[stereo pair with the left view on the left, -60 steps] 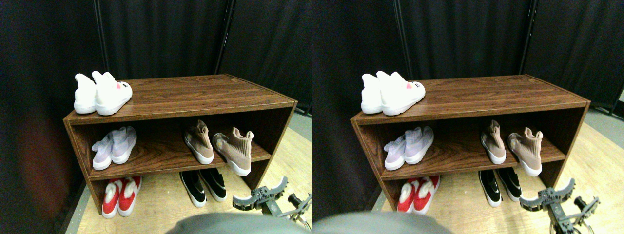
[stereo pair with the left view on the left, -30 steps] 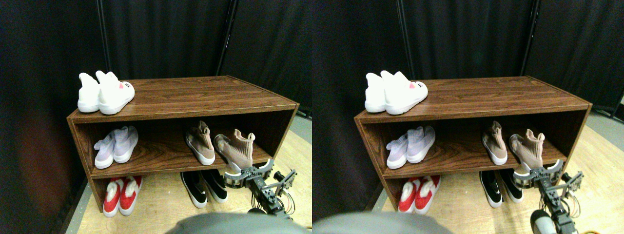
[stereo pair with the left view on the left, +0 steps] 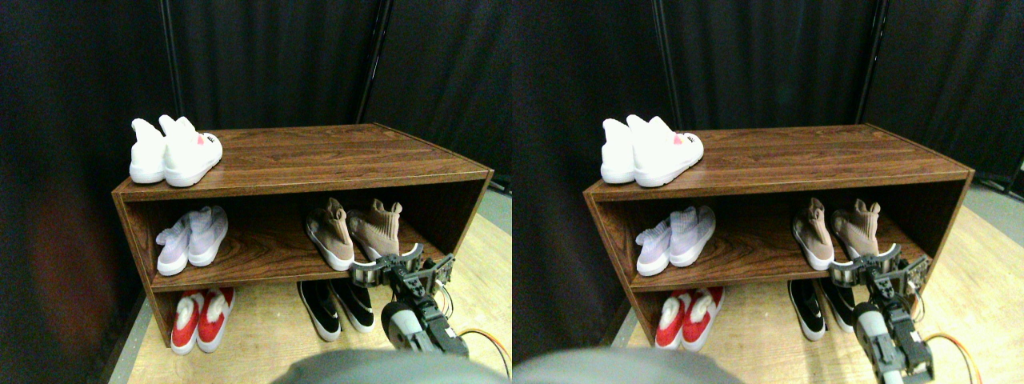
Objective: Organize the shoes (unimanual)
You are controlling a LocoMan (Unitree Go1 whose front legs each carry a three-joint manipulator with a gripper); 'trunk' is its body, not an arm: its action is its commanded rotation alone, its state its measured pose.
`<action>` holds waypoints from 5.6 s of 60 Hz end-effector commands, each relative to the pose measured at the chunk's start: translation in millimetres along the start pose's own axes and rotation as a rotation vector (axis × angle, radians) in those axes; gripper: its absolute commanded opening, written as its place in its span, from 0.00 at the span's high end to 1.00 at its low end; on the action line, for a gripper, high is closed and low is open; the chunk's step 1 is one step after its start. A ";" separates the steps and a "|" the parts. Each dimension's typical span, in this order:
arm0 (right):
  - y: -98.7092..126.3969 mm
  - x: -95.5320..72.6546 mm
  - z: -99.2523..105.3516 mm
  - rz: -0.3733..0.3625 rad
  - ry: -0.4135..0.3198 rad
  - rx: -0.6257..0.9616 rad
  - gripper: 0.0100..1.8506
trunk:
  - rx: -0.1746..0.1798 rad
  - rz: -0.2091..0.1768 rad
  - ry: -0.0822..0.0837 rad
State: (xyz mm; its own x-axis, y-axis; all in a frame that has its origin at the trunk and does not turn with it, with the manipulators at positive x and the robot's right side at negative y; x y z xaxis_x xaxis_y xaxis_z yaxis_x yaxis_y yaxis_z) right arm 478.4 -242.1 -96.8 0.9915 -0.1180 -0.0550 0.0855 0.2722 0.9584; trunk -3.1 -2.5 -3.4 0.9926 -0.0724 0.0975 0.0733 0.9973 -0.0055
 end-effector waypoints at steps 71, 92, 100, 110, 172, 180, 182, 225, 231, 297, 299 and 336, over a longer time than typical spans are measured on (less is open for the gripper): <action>38.7 -64.3 83.4 0.229 -0.261 -0.081 0.47 | 0.009 -0.003 0.028; 41.8 -30.6 88.3 0.192 -0.366 -0.123 0.97 | 0.009 0.005 0.027; 44.3 -20.6 91.1 0.182 -0.374 -0.116 0.97 | 0.010 0.011 0.028; 40.0 -5.7 99.4 0.162 -0.392 -0.133 0.97 | 0.011 0.014 0.030; 2.0 32.4 58.9 -0.048 -0.228 -0.042 0.97 | -0.041 0.081 0.050; 3.7 28.7 52.8 -0.062 -0.221 -0.074 0.97 | -0.045 0.087 0.050; 4.7 27.6 50.0 -0.062 -0.219 -0.063 0.97 | -0.045 0.087 0.050; 15.5 28.4 28.0 -0.055 -0.159 -0.035 0.97 | -0.050 0.093 0.054; 15.7 29.4 26.4 -0.057 -0.163 -0.029 0.97 | -0.048 0.090 0.056; 16.8 31.0 36.3 -0.052 -0.182 -0.089 0.97 | -0.040 0.074 0.058; 18.2 29.3 39.3 -0.047 -0.181 -0.089 0.97 | -0.037 0.070 0.059; 45.0 -45.2 59.6 0.190 -0.142 -0.118 0.97 | -0.021 0.024 0.056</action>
State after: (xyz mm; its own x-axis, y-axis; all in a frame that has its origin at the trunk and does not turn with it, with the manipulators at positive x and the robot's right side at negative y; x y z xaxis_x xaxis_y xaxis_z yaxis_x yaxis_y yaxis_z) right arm 439.9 -287.6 -47.0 0.9687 -0.2245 0.1060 -0.0134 0.3792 0.9252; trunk -2.4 -6.2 -4.9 0.9981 -0.0377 0.0480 0.0380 0.9993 -0.0040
